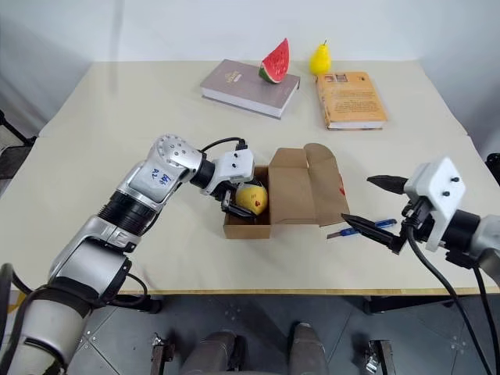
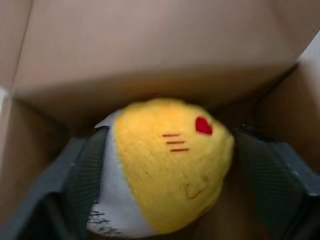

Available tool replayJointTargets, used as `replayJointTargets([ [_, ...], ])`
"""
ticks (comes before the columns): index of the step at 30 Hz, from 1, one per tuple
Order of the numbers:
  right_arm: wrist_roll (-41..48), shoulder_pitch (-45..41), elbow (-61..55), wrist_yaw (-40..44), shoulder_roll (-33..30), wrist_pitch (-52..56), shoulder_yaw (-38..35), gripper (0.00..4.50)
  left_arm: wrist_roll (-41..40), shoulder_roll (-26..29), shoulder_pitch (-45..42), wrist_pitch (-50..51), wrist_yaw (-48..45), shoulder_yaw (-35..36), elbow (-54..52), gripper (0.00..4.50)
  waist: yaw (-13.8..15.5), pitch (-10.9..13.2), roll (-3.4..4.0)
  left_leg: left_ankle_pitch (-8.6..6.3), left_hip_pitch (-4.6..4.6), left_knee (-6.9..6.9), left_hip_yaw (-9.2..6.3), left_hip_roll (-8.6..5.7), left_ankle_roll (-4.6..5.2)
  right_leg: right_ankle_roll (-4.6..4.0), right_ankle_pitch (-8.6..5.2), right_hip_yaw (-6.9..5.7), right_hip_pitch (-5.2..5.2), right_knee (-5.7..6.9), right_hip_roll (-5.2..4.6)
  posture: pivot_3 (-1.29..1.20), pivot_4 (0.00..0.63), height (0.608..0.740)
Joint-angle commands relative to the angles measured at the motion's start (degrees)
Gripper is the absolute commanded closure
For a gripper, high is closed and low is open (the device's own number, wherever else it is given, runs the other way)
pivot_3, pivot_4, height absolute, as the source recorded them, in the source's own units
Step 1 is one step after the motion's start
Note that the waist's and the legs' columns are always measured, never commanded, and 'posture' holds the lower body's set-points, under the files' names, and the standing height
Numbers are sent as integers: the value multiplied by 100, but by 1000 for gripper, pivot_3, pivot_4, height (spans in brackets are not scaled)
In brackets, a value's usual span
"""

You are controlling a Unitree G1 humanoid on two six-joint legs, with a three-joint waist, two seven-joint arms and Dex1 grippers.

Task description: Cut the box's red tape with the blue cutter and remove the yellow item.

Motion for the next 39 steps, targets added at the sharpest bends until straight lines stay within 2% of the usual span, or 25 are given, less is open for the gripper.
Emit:
replayJointTargets([
  [1, -22, 208, -256, 2, 100, -33, -263, 0, 51, -70, -147, -213, -92, 98, 208, 1440, 13, -1, -2, -1, 1, 1, 0, -1, 3, 1, 1, 0, 2, 0, -1, 0, 150, 740],
  [9, -3, 260, -225, 75, 195, -172, -364, 0, -233, -127, -288, -124, -221, 499, 215, 3795, 14, -1, -2, -3, 0, 2, -1, -3, 5, 3, 2, 1, 2, -1, -3, 0, 150, 740],
  [12, -114, 282, -145, 213, 148, -259, -362, 0, -459, -144, -341, 119, -312, 749, 64, 4441, 12, -1, -2, -3, 0, 2, 0, -3, 5, 3, 2, 0, 1, 0, -2, 0, 150, 740],
  [15, 66, 86, -11, 281, 311, -400, -399, 0, -571, -150, -413, 186, -268, 935, -3, 4480, 12, -1, -2, -3, 0, 3, -1, -2, 5, 4, 2, 0, 1, 0, -2, 0, 150, 740],
  [25, -96, -316, 468, 645, 102, -517, -285, 0, -1101, -88, -933, 935, 553, 1975, -255, 4480, 8, 0, -3, -3, -1, 6, -5, -3, 5, 7, 4, 0, 0, 4, -3, 0, 150, 740],
  [28, 188, -714, 725, 830, 430, -907, -322, 0, -1082, 267, -820, 1334, 872, 2225, -531, 4480, -29, 0, -3, -3, 2, 4, -3, -2, 4, 7, 4, 2, 0, 4, -3, 0, 150, 740],
  [30, 209, -788, 894, 1053, 428, -979, -280, 0, -963, 619, -597, 1543, 1056, 2291, -714, 4480, -57, -1, -1, -2, 7, 2, -1, 1, 2, 7, 4, 3, -1, 8, 0, 0, 150, 740],
  [34, 178, -928, 1424, 1530, 520, -1283, -102, 0, -551, 1583, 182, 1896, 1617, 2422, -913, 4480, -129, -2, 0, -3, 16, -3, -1, 2, 1, 7, 4, 6, -2, 17, -1, 0, 150, 740],
  [39, 245, -1093, 1936, 2026, 599, -1446, 126, 0, -271, 2329, 1216, 2626, 2267, 2671, -1519, 4480, -111, -1, -2, -3, 12, 3, -10, 0, 1, 7, 4, 7, -1, 19, -4, 0, 150, 740],
])
